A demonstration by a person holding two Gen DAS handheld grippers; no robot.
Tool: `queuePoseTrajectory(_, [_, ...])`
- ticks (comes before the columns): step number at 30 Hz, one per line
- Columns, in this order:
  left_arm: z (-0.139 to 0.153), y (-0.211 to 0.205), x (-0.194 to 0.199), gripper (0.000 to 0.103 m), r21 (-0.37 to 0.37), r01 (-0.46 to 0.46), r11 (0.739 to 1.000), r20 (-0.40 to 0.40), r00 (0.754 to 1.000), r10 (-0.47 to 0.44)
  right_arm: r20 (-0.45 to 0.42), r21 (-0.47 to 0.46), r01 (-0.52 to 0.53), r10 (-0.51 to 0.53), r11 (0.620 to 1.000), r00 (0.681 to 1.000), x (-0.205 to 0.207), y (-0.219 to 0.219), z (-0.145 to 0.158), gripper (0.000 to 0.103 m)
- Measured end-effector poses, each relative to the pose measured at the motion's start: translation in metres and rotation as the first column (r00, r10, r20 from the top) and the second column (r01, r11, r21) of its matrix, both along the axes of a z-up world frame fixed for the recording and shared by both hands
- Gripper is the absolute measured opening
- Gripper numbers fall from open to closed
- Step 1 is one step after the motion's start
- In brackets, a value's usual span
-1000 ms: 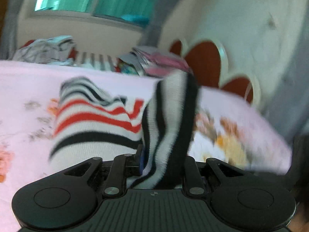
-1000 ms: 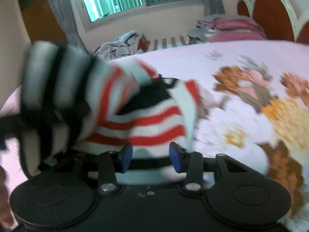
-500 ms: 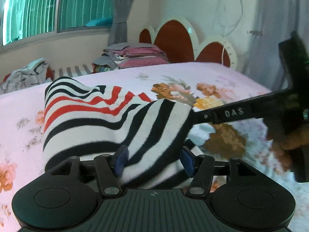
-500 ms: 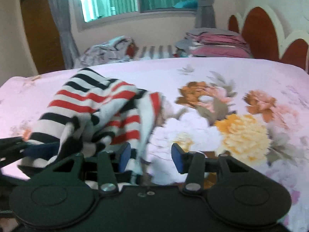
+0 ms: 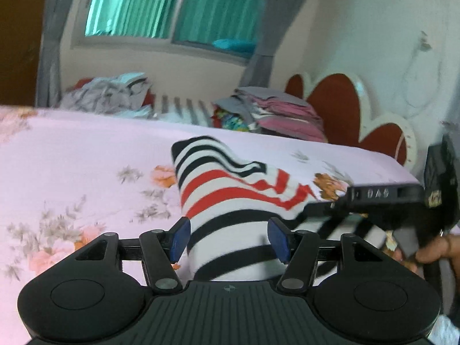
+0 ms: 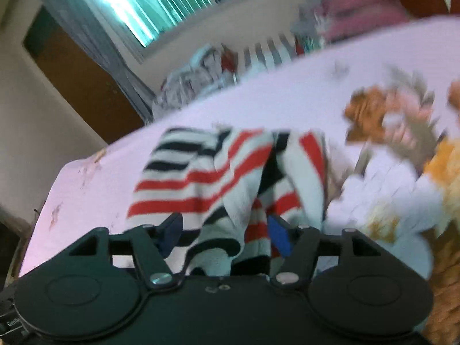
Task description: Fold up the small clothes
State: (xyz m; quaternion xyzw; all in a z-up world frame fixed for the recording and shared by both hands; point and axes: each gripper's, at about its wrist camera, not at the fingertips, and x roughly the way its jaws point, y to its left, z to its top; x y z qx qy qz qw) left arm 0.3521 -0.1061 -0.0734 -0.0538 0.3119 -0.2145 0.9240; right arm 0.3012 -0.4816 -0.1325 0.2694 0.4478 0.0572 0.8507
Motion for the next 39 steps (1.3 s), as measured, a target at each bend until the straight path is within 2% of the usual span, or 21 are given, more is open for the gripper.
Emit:
queuePoseTrajectory(1, [-0.004, -0.003, 0.004, 0.059, -0.002, -0.006, 1.000, -0.017, 1.000, 0.006, -0.020, 0.012, 0.011, -0.011, 1.000, 1.000, 0.003, -0.001, -0.005, 0.062])
queuePoseTrajectory(3, [-0.014, -0.007, 0.010, 0.059, -0.007, -0.011, 1.000, -0.045, 0.999, 0.011, -0.047, 0.055, 0.025, -0.022, 0.998, 0.999, 0.006, -0.003, -0.013, 0.050])
queuePoseTrajectory(5, [-0.021, -0.012, 0.014, 0.059, -0.001, -0.012, 1.000, -0.059, 0.998, 0.012, -0.059, 0.076, 0.026, -0.022, 0.997, 0.998, 0.008, -0.002, -0.018, 0.041])
queuePoseTrajectory(7, [-0.028, -0.017, 0.019, 0.059, -0.007, -0.017, 1.000, -0.071, 0.997, 0.017, -0.060, 0.061, 0.015, -0.011, 0.998, 0.998, 0.008, 0.000, -0.018, 0.040])
queuePoseTrajectory(8, [-0.031, -0.019, 0.021, 0.059, -0.013, -0.022, 1.000, -0.081, 0.996, 0.021, -0.059, 0.059, 0.012, -0.009, 0.998, 0.998, 0.008, 0.000, -0.018, 0.038])
queuePoseTrajectory(9, [-0.032, -0.020, 0.023, 0.059, -0.023, -0.024, 0.999, -0.094, 0.995, 0.021, -0.055, 0.060, 0.010, -0.006, 0.998, 0.998, 0.008, 0.000, -0.019, 0.030])
queuePoseTrajectory(12, [-0.032, -0.024, 0.028, 0.064, -0.024, -0.031, 0.999, -0.102, 0.994, 0.028, -0.009, 0.007, -0.028, 0.028, 1.000, 1.000, 0.002, 0.009, -0.011, 0.023])
queuePoseTrajectory(16, [-0.030, -0.027, 0.037, 0.065, -0.052, -0.054, 0.997, -0.135, 0.990, 0.047, 0.086, -0.108, -0.066, 0.075, 0.992, 0.993, -0.010, 0.018, 0.013, 0.022])
queuePoseTrajectory(21, [-0.025, -0.043, 0.041, 0.065, -0.066, -0.028, 0.997, -0.119, 0.993, 0.020, 0.137, -0.167, -0.036, 0.059, 0.985, 0.989, -0.032, 0.003, 0.022, 0.022])
queuePoseTrajectory(24, [-0.037, -0.056, 0.044, 0.065, 0.006, -0.027, 1.000, -0.121, 0.992, 0.027, 0.055, -0.119, -0.018, 0.025, 0.993, 0.998, -0.034, -0.009, -0.004, 0.023])
queuePoseTrajectory(26, [-0.041, -0.057, 0.045, 0.066, 0.025, -0.029, 0.999, -0.113, 0.993, 0.032, 0.053, -0.074, 0.000, 0.003, 0.997, 0.999, -0.037, -0.014, -0.013, 0.025])
queuePoseTrajectory(32, [-0.038, -0.058, 0.048, 0.066, 0.037, -0.030, 0.999, -0.123, 0.992, 0.035, 0.054, -0.020, 0.026, -0.024, 0.999, 0.998, -0.061, -0.026, 0.004, 0.036])
queuePoseTrajectory(39, [-0.039, -0.061, 0.048, 0.067, 0.062, -0.019, 0.998, -0.122, 0.992, 0.026, 0.023, 0.025, 0.022, -0.022, 0.999, 0.999, -0.107, -0.033, 0.008, 0.036])
